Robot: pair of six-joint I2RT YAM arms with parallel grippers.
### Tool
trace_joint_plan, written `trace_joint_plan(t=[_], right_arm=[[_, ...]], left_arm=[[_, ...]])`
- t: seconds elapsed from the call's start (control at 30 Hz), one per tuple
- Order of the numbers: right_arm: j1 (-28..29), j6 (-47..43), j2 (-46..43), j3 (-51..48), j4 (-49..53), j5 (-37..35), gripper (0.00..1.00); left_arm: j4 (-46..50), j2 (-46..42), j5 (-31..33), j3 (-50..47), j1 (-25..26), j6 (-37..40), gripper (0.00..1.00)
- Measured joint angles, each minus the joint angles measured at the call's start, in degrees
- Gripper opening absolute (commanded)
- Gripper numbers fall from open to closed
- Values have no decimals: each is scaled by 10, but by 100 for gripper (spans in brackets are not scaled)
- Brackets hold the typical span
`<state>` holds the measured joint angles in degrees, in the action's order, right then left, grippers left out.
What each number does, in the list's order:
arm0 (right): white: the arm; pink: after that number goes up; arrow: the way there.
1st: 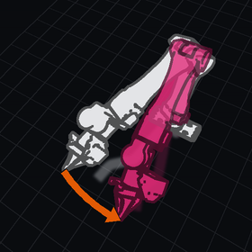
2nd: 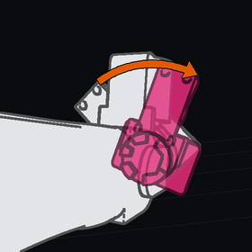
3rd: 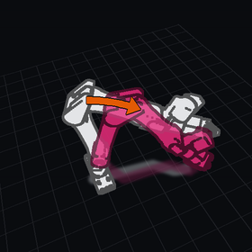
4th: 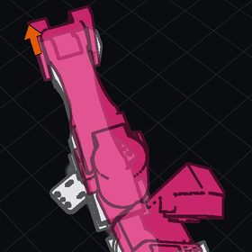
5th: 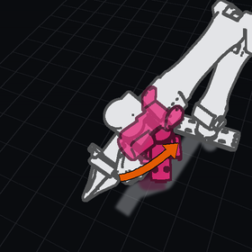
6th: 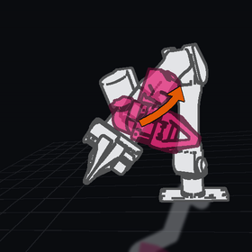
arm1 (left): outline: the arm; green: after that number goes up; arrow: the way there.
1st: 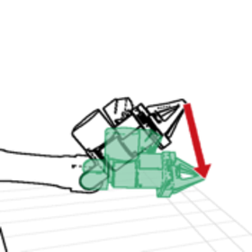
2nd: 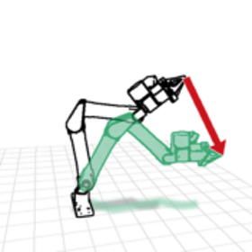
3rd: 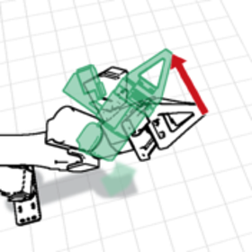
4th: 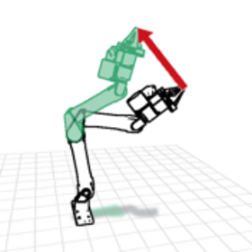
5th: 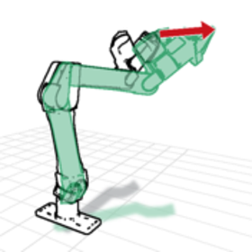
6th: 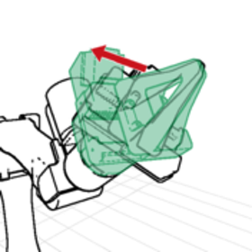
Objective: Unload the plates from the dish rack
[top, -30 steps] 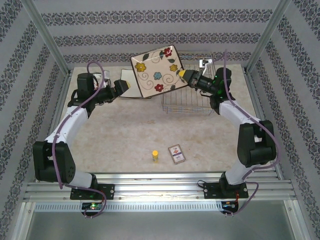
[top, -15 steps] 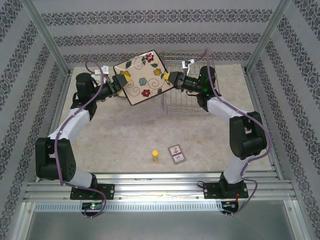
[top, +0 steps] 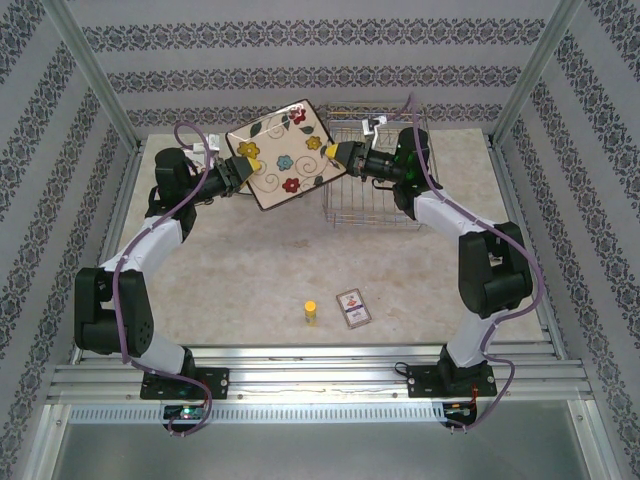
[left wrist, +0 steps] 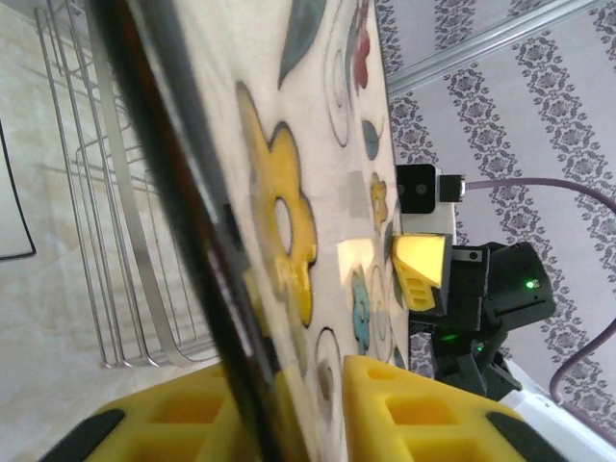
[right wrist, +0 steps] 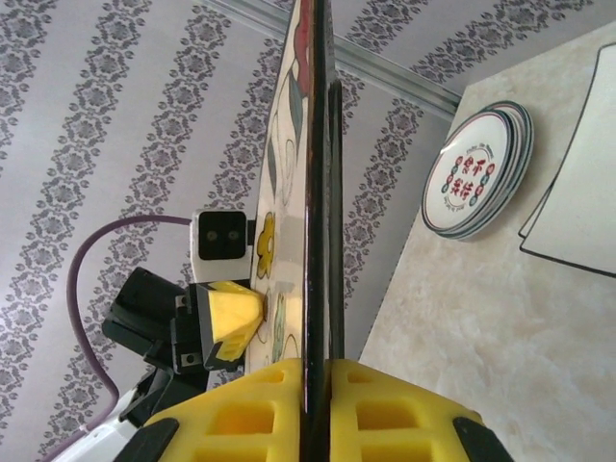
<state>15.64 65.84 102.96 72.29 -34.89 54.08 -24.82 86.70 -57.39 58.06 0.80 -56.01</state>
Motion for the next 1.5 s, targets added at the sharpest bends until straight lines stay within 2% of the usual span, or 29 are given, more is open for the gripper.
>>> trace_joint_plan(t=[0.07,0.27,0.3,0.37,0.47,0.5,0.7,0.87,1.07,1.23,1.37,1.5], right_arm=[[0,-15,6,3,-6,6,0],[0,-32,15,12,0,9,0],[0,-34,17,14,2,9,15],[0,-36,19,21,17,8,27],[0,-37,19,37,41,6,74],[-1,-45,19,46,54,4,97],[-18,-114,6,96,184,-23,98],[-58,-228,-27,156,392,-96,98],[-110,-366,-90,213,615,-197,98],[-110,-475,-133,234,770,-325,98],[-110,-516,-170,208,828,-388,98],[-110,-534,-202,170,858,-416,98]], left_arm=[[16,2,8,0,0,-18,0],[16,5,10,-1,-1,-41,0],[16,5,11,-1,-1,-41,0],[15,5,15,-2,-1,-40,0],[13,5,15,-8,0,-28,0],[13,5,17,-13,0,-26,0],[11,10,46,-35,0,-38,0],[-29,16,111,-40,0,-68,0],[-92,16,242,-73,7,-77,0],[-148,41,380,-115,36,-77,0],[-201,109,470,-119,69,-80,0],[-240,182,531,-106,104,-84,0]])
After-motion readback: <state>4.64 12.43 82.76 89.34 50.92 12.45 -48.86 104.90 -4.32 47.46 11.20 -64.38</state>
